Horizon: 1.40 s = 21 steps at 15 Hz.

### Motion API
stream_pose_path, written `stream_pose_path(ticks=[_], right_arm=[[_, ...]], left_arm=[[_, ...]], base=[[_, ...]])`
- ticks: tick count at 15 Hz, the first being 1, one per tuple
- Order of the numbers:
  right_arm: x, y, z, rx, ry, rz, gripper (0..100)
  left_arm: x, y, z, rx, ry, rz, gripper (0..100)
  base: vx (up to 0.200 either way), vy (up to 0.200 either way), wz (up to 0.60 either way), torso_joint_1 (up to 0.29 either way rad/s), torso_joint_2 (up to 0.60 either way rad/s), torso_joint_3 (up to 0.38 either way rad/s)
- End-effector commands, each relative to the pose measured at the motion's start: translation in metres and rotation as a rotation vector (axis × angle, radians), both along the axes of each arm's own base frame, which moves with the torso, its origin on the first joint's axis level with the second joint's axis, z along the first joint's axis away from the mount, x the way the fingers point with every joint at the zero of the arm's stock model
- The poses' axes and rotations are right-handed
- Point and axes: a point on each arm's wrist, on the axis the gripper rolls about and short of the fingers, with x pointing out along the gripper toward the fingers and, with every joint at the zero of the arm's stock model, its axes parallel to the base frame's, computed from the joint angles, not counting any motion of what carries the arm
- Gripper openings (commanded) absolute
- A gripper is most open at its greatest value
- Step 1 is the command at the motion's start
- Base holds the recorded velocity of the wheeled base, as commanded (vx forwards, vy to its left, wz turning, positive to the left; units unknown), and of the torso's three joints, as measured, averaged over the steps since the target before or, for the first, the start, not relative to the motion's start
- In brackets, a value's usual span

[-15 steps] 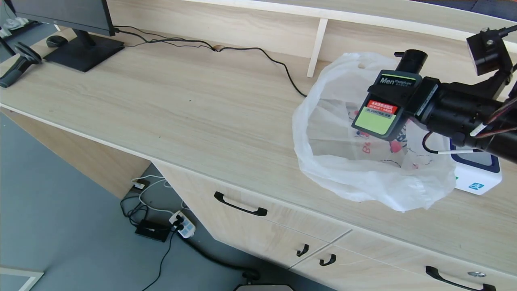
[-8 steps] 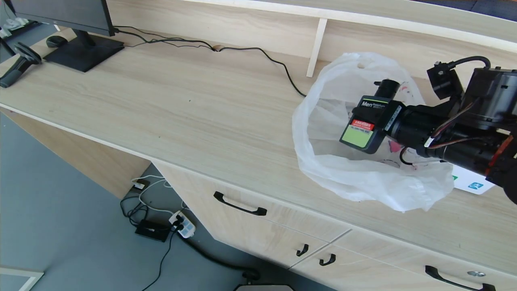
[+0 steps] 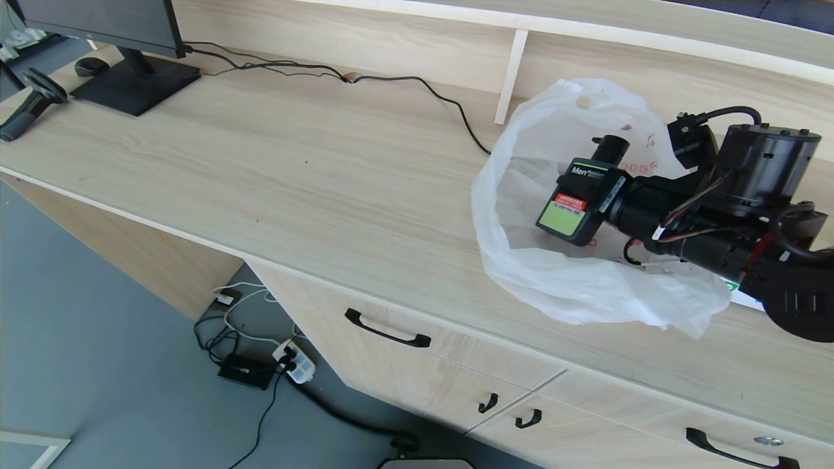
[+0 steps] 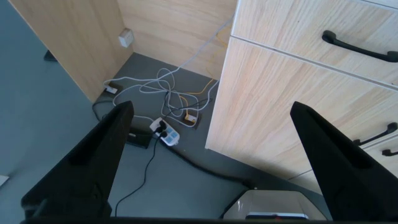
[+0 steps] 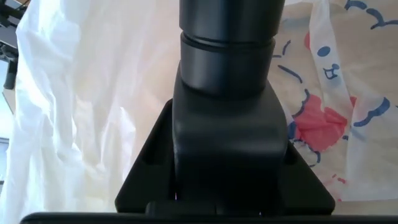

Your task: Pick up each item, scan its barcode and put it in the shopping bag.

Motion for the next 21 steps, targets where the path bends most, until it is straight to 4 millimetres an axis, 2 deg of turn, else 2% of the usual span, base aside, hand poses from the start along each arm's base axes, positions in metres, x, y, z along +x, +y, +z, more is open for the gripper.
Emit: stream_pose_path(ticks=[1, 3, 4, 7, 11, 16, 18, 19, 21], right_arm=[[0.002, 0.003, -0.004, -0.005, 0.015, 0.009, 0], [0.003, 0.003, -0.008, -0.007, 0.026, 0.006, 0], [0.004, 0.003, -0.008, -0.007, 0.026, 0.006, 100], [0.004, 0.002, -0.005, -0.005, 0.014, -0.005, 100], [0.011, -0.002, 0.024, -0.02, -0.1, -0.025, 100], [0.014, -0.02, 0.047, -0.11, -0.213, -0.088, 100], [0.003, -0.028, 0.061, -0.17, -0.278, -0.121, 100], [-0.009, -0.03, 0.072, -0.181, -0.318, -0.129, 100], [-0.036, -0.036, 0.087, -0.312, -0.417, -0.145, 100]], left_arm=[[0.0, 0.0, 0.0, 0.0, -0.001, 0.0, 100], [0.0, 0.0, 0.0, 0.0, -0.001, 0.0, 100], [0.0, 0.0, 0.0, 0.0, -0.001, 0.0, 100], [0.0, 0.0, 0.0, 0.0, -0.001, 0.0, 100], [0.0, 0.0, 0.0, 0.0, -0.001, 0.0, 100], [0.0, 0.0, 0.0, 0.0, -0.001, 0.0, 100], [0.0, 0.0, 0.0, 0.0, -0.001, 0.0, 100], [0.0, 0.0, 0.0, 0.0, -0.001, 0.0, 100], [0.0, 0.0, 0.0, 0.0, -0.001, 0.0, 100]], base=[[0.0, 0.0, 0.0, 0.0, 0.0, 0.0], [0.0, 0.0, 0.0, 0.0, 0.0, 0.0], [0.0, 0.0, 0.0, 0.0, 0.0, 0.0], [0.0, 0.0, 0.0, 0.0, 0.0, 0.0], [0.0, 0.0, 0.0, 0.0, 0.0, 0.0], [0.0, 0.0, 0.0, 0.0, 0.0, 0.0], [0.0, 0.0, 0.0, 0.0, 0.0, 0.0], [0.0, 0.0, 0.0, 0.0, 0.0, 0.0], [0.0, 0.0, 0.0, 0.0, 0.0, 0.0]])
